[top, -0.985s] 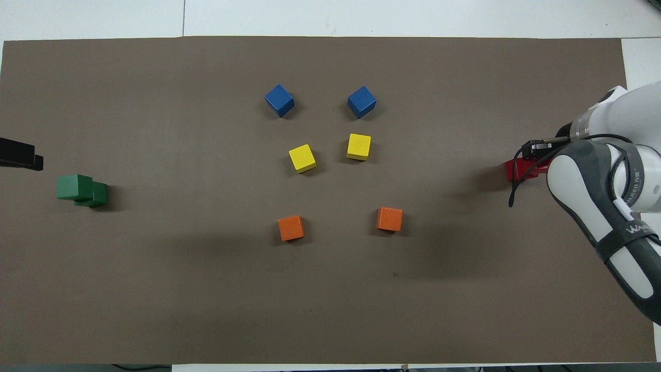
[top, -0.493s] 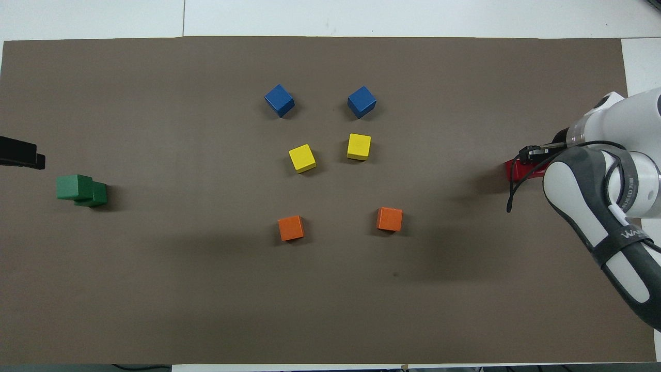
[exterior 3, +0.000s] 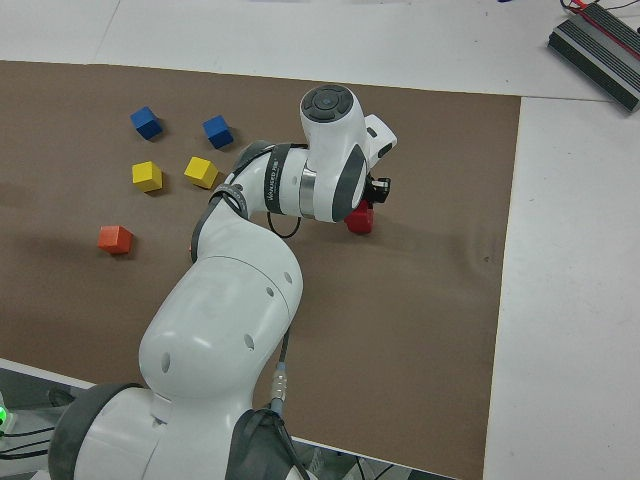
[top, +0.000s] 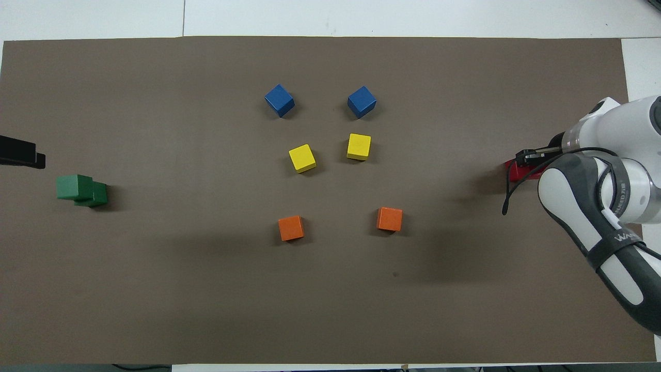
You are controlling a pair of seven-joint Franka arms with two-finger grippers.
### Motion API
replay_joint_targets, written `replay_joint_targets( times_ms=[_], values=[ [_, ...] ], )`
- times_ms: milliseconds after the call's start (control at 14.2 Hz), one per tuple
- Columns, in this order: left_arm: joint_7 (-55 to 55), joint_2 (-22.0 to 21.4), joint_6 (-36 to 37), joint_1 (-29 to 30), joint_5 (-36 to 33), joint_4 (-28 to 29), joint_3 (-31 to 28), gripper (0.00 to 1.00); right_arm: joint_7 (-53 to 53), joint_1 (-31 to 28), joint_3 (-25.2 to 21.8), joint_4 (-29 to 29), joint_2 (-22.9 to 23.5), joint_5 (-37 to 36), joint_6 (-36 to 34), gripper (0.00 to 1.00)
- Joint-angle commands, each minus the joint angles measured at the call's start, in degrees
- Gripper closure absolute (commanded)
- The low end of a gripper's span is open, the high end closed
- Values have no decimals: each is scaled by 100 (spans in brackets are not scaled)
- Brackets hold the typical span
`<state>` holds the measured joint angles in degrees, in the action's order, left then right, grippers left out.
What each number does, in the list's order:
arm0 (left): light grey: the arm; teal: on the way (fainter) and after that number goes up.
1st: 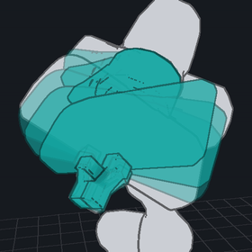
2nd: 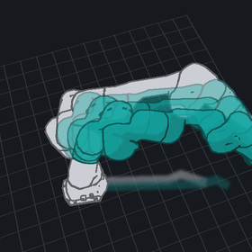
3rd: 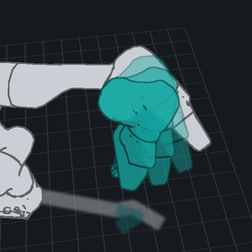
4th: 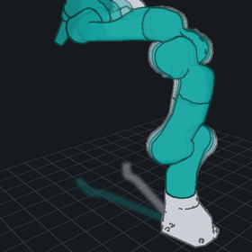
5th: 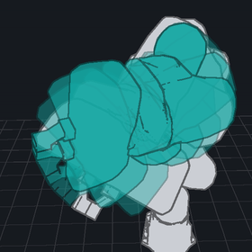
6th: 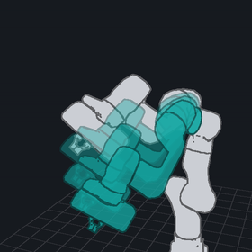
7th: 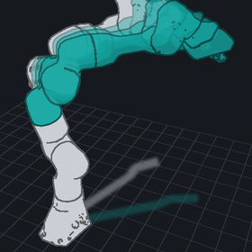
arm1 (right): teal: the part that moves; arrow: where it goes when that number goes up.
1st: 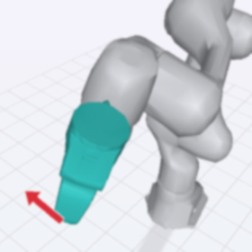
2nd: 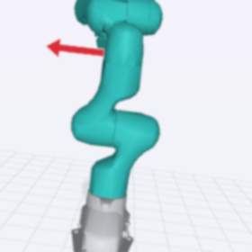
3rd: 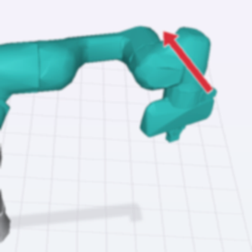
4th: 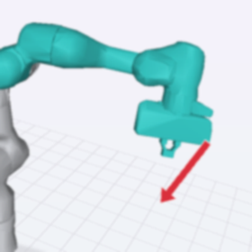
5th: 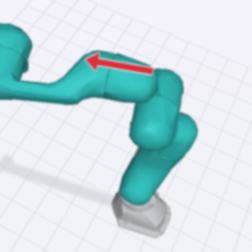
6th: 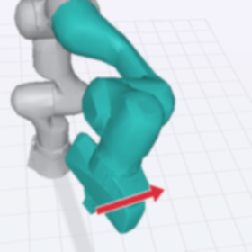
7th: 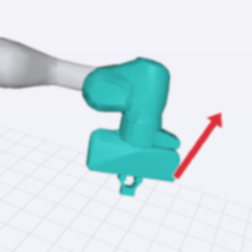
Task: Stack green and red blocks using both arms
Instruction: 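Lower the red block onto the other red block with the right gripper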
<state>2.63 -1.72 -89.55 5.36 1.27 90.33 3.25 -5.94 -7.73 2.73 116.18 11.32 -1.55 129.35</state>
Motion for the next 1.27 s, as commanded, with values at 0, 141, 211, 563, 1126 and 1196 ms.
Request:
replay_joint_targets(
  times_ms=[0, 141, 211, 563, 1126, 1196],
  values=[
    [-44, -118, -54, -26, 84, 125, -62, 0, -153, -53, 43, 204, -183, 14, 117, 100],
    [-26, -118, -62, -26, 84, 125, -70, 0, -153, -53, 43, 204, -183, 14, 126, 100],
    [-17, -118, -80, -26, 75, 117, -70, 0, -145, -53, 43, 212, -174, 14, 126, 100],
    [-8, -118, -98, -26, 66, 125, -70, 0, -153, -62, 43, 274, -139, 14, 284, 100],
    [-8, -118, -107, -26, 66, 125, -62, 0, -206, -54, 43, 274, -139, -12, 380, 70],
    [-8, -118, -124, -26, 66, 125, -62, 0, -258, -62, 43, 283, -130, -21, 407, 30]
  ],
)
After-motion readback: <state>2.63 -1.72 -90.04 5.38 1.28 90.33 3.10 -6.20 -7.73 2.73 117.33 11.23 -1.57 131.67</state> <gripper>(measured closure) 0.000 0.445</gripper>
